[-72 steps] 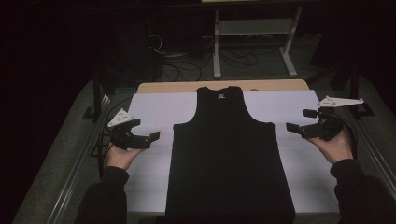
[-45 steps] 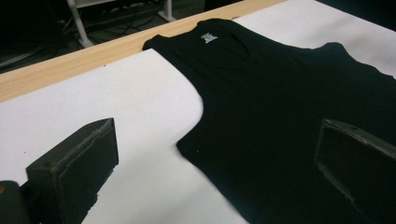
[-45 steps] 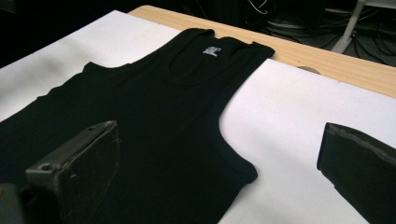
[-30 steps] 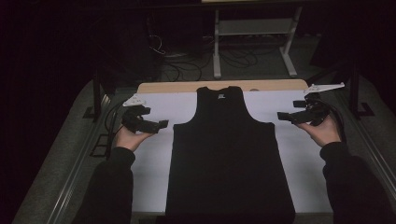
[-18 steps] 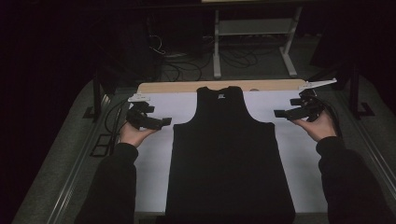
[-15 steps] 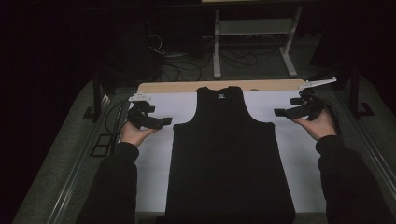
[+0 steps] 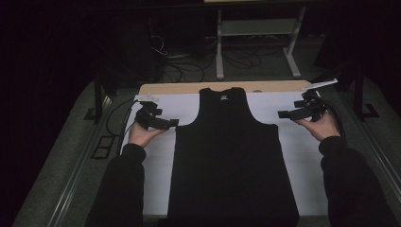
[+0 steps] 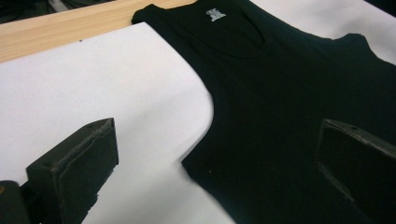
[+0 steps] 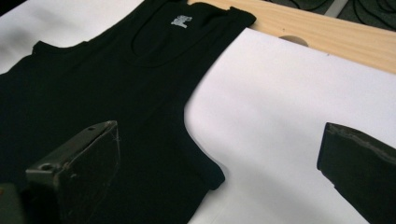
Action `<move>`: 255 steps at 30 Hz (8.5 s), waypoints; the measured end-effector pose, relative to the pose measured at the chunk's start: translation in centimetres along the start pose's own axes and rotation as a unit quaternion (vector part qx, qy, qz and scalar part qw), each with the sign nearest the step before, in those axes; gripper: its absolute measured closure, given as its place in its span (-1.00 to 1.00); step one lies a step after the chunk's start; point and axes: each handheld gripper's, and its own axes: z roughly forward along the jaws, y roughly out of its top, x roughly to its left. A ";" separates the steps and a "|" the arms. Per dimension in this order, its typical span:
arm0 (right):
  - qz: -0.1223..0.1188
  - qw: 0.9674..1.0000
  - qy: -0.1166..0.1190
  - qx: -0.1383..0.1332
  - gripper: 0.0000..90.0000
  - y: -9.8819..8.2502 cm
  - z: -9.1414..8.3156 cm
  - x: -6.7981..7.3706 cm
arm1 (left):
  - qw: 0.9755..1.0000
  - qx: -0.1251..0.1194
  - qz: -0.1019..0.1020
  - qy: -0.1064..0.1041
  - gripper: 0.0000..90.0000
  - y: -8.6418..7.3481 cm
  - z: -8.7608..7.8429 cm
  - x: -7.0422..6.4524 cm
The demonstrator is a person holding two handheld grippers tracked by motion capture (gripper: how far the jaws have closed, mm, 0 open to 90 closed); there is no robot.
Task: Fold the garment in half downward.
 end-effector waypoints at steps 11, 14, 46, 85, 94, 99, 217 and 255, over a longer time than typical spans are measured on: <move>-0.003 1.000 0.005 0.023 -1.00 -0.5 2.0 -0.1 | 1.000 0.010 -0.024 -0.011 -1.00 -0.7 1.9 1.1; 0.000 1.000 0.005 0.029 -1.00 -0.8 2.7 -0.1 | 0.999 0.020 -0.027 -0.012 -1.00 -1.0 2.3 1.3; 0.028 0.998 0.002 0.064 0.05 -4.2 5.7 -0.5 | 0.995 0.088 -0.040 -0.030 -0.21 -2.3 4.9 0.9; 0.048 0.997 0.025 0.048 0.86 -4.5 4.7 0.8 | 0.998 0.016 -0.062 0.028 0.94 -3.4 3.4 -0.5; 0.057 0.997 0.030 0.029 0.86 -4.9 3.5 1.4 | 0.997 -0.003 -0.074 0.021 0.94 -3.5 2.0 -0.7; 0.078 0.996 0.038 0.011 0.86 -5.5 3.0 1.5 | 0.996 -0.018 -0.088 0.012 0.94 -3.9 1.1 -1.2; 0.105 0.989 0.069 0.075 0.83 -13.3 -3.6 8.1 | 0.989 0.061 -0.119 -0.055 0.92 -11.2 -5.1 -7.6; 0.042 0.999 0.014 0.015 -1.00 -11.0 -3.3 8.3 | 0.998 0.018 -0.039 -0.045 -0.72 -8.7 -4.6 -7.6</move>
